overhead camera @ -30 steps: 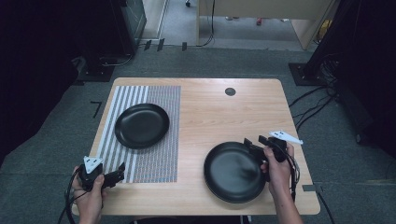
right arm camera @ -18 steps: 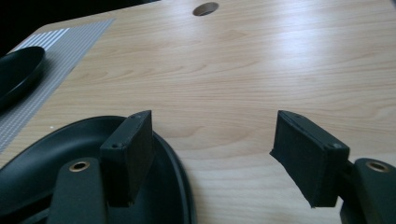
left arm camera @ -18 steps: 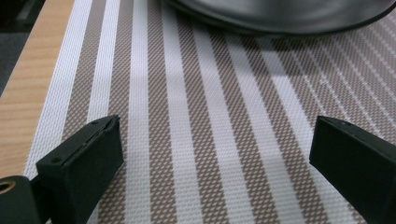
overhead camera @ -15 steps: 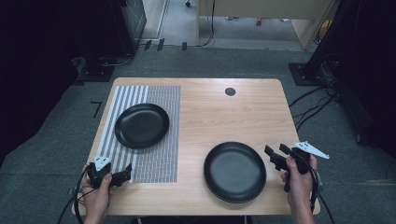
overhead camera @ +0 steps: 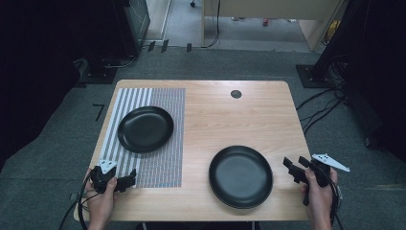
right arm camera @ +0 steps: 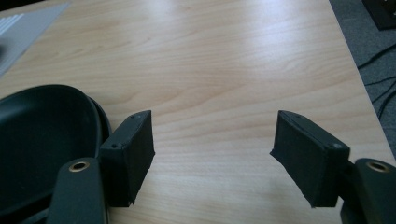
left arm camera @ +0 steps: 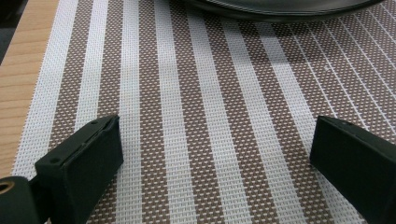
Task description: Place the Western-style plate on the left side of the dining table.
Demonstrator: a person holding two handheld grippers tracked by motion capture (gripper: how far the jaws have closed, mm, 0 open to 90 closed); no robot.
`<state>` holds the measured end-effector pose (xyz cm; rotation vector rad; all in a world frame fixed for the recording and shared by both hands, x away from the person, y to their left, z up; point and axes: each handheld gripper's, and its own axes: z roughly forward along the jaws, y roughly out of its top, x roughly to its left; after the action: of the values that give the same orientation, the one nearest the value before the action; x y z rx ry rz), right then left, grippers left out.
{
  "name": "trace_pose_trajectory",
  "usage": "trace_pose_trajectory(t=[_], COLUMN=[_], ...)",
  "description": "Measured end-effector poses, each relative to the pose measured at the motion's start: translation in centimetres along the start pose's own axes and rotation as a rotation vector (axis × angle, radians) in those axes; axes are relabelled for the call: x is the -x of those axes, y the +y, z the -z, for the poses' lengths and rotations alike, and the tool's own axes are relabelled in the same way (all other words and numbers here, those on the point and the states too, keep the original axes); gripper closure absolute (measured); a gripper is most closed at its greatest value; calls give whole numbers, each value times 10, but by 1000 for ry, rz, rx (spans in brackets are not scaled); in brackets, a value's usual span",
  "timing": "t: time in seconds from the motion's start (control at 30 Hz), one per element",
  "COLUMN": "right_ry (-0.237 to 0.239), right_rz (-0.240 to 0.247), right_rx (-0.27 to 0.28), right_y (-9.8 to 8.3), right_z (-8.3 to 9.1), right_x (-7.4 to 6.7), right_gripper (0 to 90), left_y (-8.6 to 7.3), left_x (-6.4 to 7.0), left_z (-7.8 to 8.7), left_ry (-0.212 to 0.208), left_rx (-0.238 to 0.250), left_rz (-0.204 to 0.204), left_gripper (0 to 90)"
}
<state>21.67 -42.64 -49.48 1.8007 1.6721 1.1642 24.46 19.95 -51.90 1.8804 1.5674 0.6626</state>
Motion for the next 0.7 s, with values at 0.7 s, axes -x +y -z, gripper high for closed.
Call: trace_pose_trajectory(t=[0.7], right_ry=[-46], right_rz=[105], right_rx=[-75], right_y=[-24], right_z=[-10], right_x=[16], right_gripper=[283], left_y=[0], left_x=[0], left_z=[0], left_ry=[0], left_rx=[0], left_rz=[0], left_gripper=[24])
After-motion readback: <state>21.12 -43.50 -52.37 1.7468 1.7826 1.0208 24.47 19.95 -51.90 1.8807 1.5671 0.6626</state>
